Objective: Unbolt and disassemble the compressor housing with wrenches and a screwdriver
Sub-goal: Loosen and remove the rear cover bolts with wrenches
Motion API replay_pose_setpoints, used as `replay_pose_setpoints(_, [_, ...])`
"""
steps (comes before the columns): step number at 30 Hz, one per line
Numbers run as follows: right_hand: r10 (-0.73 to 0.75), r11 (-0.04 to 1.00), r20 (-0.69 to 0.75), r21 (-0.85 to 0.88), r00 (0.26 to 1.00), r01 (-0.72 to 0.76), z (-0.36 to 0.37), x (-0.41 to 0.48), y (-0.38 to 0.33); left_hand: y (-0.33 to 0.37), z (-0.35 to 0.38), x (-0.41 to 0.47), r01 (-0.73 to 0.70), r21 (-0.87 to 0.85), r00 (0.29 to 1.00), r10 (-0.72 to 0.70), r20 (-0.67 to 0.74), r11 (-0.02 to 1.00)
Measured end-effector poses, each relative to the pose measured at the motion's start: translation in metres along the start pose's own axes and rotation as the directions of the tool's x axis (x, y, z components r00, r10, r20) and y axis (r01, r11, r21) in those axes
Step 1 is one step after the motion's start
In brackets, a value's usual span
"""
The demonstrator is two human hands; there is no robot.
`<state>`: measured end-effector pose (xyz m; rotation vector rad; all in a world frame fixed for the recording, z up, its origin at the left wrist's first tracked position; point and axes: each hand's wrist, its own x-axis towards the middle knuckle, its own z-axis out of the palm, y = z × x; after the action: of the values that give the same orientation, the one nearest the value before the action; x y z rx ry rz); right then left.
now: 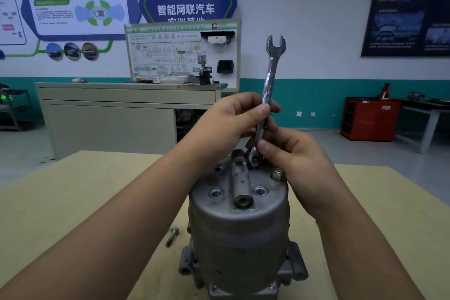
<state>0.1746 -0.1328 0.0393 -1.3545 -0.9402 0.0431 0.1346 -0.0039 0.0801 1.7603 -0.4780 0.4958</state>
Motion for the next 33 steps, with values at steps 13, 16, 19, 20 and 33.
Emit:
replay_pose_setpoints(13, [-0.021, 0.999, -0.035, 0.023, 0.999, 0.022, 0.004, -0.001, -0.004, -0.002, -0.002, -0.007, -0.075, -0.085, 0.997, 0.075, 0.008, 0.994])
replay_pose_setpoints(16, [-0.012, 0.999, -0.043, 0.041, 0.999, 0.014, 0.005, -0.001, -0.003, -0.005, -0.001, -0.008, -0.065, -0.11, 0.998, 0.064, -0.007, 0.992])
replay_pose_setpoints(19, [-0.023, 0.997, -0.057, 0.066, 0.998, 0.027, 0.005, 0.0, -0.002, -0.006, -0.001, -0.008, -0.047, -0.111, 0.999, 0.048, 0.008, 0.993])
replay_pose_setpoints(20, [-0.023, 0.997, -0.058, 0.066, 0.998, 0.027, 0.005, 0.0, -0.002, -0.006, 0.0, -0.009, -0.05, -0.1, 0.998, 0.052, 0.019, 0.994])
replay_pose_setpoints(33, [0.038, 0.956, -0.006, 0.292, 0.999, -0.035, 0.002, 0.0, -0.002, -0.01, -0.002, -0.009, -0.046, -0.103, 0.999, 0.047, 0.016, 0.994])
